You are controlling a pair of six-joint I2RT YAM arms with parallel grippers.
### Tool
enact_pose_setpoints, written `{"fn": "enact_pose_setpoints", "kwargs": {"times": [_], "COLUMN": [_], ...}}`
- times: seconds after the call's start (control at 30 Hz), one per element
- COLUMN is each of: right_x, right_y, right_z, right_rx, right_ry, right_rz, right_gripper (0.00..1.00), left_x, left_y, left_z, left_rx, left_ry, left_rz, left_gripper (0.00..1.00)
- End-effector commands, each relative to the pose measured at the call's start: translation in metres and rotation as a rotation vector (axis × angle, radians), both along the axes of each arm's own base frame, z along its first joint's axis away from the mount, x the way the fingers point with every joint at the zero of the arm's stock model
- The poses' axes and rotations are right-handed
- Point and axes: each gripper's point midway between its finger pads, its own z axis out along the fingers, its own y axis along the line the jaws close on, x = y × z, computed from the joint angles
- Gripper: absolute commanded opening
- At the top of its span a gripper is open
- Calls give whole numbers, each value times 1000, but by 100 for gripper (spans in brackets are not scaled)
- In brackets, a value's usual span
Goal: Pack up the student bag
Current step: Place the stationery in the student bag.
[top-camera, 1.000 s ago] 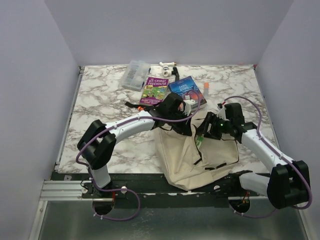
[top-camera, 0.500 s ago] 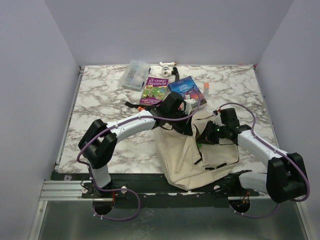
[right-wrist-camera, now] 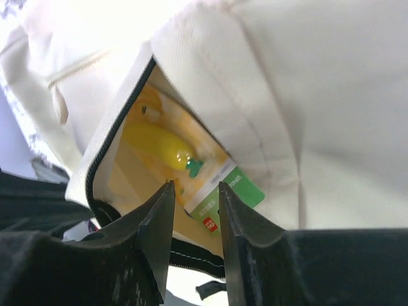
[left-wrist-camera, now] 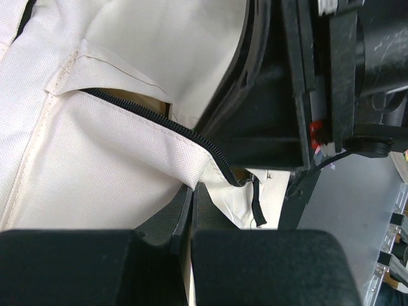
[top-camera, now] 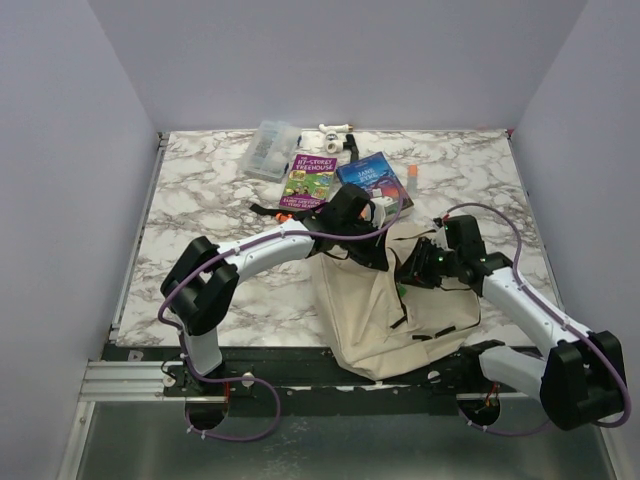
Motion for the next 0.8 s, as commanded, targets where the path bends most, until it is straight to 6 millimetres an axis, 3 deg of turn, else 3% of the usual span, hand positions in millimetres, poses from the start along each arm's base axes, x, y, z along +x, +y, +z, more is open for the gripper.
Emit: {"fn": "enact_pose_setpoints", "kwargs": {"times": [0.0,0.1,0.4,0.6,0.77], "right_x": [17,11,-6,-22,-34], "right_y": [-23,-14,-3,15,33], "right_z": [-9,-25,-35,-14,13], "right_rx": [-163,-110,-36,98,252], "right_ry": [-4,45,63,63,61], "right_rz": [-54,-39,29,67,116], "right_gripper": [39,42,45,27,27], "left_x": [-1,1,0,2,3], "left_y": [-12,-11,-14,-14,-18], "left_z": [25,24,26,24,24], "left_rx": [-84,-79,-93,-88,-94], "left_ry": [-38,-45,-38,-35,-35], "left_rz": [-39,-26,-31,-19,-24], "left_gripper": [0,0,0,0,0]}}
